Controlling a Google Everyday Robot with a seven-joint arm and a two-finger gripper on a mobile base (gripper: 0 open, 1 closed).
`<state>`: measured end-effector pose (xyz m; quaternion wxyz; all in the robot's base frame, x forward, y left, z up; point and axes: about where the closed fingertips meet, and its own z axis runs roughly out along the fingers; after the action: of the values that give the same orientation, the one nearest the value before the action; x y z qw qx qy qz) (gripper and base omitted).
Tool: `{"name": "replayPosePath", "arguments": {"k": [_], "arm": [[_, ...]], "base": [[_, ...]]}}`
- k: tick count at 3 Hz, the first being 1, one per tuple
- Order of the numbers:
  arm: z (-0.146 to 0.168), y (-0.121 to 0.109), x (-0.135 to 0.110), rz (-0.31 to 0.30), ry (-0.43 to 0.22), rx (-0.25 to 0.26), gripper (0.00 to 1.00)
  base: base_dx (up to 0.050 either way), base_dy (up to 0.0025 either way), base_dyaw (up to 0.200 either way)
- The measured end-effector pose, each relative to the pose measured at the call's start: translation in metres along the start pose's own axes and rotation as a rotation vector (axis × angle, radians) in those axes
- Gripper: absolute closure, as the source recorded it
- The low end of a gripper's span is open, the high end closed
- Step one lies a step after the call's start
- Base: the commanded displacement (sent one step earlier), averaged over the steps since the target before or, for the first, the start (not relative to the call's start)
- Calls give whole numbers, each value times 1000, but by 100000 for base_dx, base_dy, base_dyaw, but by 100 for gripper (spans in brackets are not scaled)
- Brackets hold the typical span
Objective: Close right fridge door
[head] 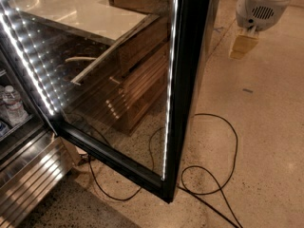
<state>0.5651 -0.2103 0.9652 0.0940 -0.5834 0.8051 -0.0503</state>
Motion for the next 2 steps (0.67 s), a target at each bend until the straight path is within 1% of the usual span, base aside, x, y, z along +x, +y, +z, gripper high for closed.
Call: {"name": "replayPosePath", "arguments": {"k": [1, 2], "arm": [[9, -26, -63, -42, -107, 8, 100], [9, -26, -63, -42, -107, 8, 100]], "base": [[0, 0, 0], [-3639, -251, 13800]]}}
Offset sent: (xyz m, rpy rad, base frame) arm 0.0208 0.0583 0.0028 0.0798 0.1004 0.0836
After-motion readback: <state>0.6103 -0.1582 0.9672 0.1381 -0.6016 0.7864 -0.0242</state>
